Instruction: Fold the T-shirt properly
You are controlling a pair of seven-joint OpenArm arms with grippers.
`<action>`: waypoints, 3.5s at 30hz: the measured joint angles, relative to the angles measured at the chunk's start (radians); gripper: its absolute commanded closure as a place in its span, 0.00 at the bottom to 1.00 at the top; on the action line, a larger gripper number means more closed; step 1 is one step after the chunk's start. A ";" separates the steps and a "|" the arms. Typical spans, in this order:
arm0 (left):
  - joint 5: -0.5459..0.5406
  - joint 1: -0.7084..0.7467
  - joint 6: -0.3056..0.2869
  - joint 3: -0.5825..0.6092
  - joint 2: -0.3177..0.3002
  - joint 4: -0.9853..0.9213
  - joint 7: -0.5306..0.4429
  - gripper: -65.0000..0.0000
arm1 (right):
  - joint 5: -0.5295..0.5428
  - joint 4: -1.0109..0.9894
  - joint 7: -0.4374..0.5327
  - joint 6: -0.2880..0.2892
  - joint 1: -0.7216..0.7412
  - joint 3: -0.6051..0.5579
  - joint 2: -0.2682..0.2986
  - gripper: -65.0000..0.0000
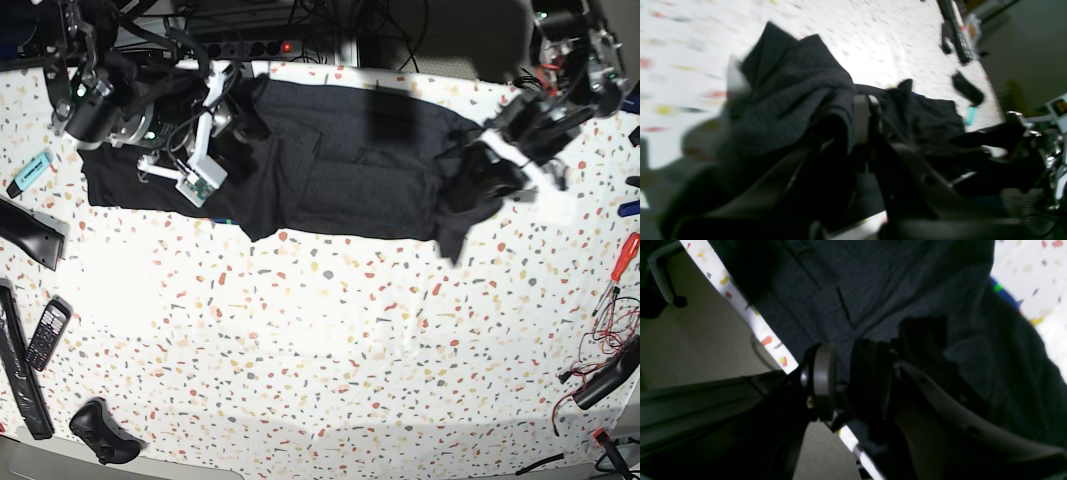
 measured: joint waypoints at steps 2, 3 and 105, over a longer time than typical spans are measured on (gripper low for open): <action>0.026 -0.003 0.007 0.086 0.008 0.000 0.000 1.00 | -0.002 0.000 0.000 0.000 0.012 0.000 0.000 0.69; 0.048 -0.008 0.015 0.127 0.014 0.000 0.000 1.00 | -0.005 0.000 0.000 -0.003 0.015 0.000 0.000 0.69; 0.563 0.027 0.025 0.287 -0.084 0.010 -0.135 0.62 | -0.406 -0.122 -0.126 -0.037 0.211 -0.192 -0.258 0.76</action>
